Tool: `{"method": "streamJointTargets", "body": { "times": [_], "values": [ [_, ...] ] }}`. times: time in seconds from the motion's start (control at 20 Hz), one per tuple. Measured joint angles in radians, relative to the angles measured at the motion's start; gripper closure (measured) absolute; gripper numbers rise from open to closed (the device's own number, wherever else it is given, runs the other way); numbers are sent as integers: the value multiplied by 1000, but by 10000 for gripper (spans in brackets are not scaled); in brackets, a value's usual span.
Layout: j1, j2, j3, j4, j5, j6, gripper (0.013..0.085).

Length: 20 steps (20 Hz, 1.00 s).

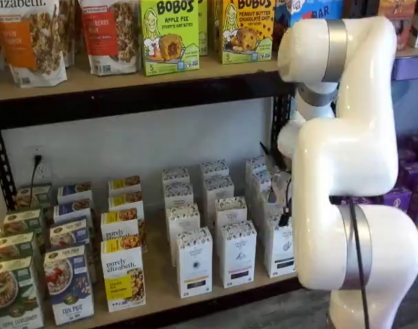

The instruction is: Pick up the white box with a green strip in the middle, on the bottom shelf, the sixth box from the left

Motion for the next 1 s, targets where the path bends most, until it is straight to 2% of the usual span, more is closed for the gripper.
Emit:
{"method": "streamJointTargets", "body": {
  "times": [0.05,0.1,0.15,0.35,0.6,1.0],
  "values": [
    [0,1,-3,-25,5,23,130],
    [0,13,-23,-133,24,119,130],
    [2,20,-34,-167,32,150,130],
    [9,44,-64,-223,38,205,130],
    [9,87,-107,-322,33,291,130],
    [-2,185,-222,-399,58,347,130]
  ]
}}
